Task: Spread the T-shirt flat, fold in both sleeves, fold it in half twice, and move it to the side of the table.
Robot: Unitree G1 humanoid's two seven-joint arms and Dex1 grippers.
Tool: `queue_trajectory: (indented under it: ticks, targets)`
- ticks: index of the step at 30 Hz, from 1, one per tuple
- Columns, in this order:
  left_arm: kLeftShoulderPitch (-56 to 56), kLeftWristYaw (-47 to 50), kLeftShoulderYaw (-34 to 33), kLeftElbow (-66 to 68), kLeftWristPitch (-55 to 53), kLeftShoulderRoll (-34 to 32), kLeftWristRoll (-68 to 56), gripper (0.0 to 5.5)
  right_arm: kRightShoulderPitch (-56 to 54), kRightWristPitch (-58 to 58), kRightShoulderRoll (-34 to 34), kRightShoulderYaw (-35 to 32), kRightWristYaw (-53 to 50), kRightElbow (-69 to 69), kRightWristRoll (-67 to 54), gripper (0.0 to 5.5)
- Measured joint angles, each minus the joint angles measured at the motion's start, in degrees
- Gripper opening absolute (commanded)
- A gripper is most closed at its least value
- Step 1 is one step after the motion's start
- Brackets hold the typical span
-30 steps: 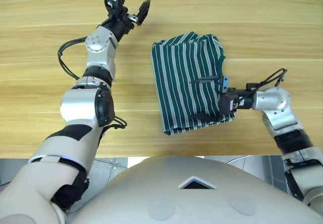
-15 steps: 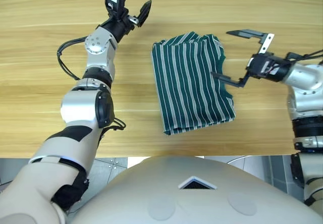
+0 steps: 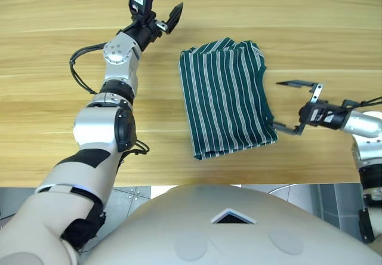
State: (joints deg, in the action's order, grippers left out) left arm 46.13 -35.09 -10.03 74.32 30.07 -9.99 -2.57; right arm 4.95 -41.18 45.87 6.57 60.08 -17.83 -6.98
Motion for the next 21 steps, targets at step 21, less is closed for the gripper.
queue_trajectory:
  ticks: [21]
  targets:
    - [-3.3,-14.9,3.5,-5.4,11.1,-0.7,-0.1,4.15,0.3,1.1,-2.8,3.3,0.6,4.1,-3.4,5.37]
